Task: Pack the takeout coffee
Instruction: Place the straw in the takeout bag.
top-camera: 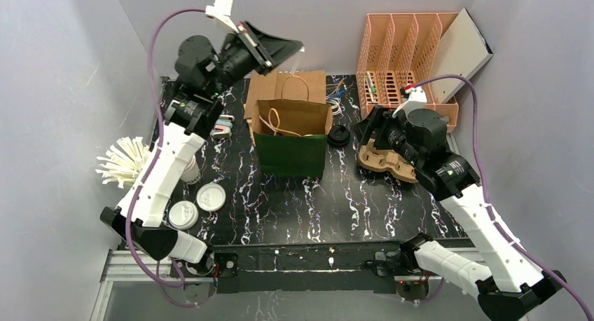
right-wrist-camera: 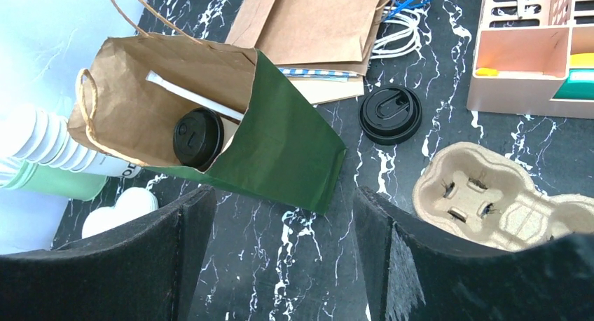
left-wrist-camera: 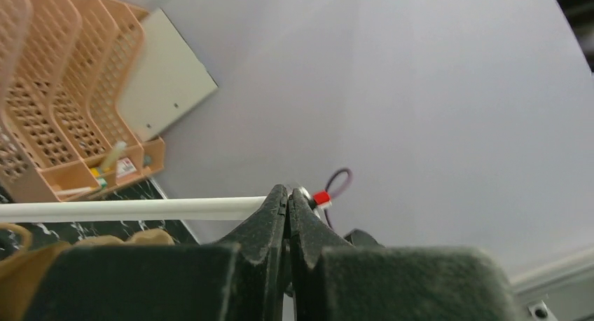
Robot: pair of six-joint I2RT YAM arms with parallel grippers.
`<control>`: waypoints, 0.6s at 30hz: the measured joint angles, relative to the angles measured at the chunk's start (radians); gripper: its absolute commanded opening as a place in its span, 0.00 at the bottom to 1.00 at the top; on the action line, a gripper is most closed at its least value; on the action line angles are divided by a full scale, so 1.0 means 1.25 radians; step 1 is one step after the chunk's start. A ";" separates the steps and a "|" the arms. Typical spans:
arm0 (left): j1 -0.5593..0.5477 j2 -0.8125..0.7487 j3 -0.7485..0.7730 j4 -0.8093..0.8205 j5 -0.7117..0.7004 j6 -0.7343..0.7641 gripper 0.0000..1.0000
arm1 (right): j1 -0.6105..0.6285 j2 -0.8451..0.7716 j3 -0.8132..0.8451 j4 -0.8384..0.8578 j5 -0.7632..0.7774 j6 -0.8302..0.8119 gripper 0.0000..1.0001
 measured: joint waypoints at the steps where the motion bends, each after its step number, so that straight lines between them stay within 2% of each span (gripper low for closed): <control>1: -0.023 0.001 0.001 0.000 0.000 0.002 0.00 | 0.000 0.000 -0.002 -0.001 0.001 0.000 0.80; 6: -0.098 0.014 0.001 -0.002 -0.011 0.041 0.00 | 0.000 -0.001 -0.003 0.000 0.002 0.000 0.80; 18: -0.164 0.047 0.027 -0.002 -0.017 0.072 0.00 | 0.000 -0.007 -0.003 -0.001 0.011 -0.001 0.80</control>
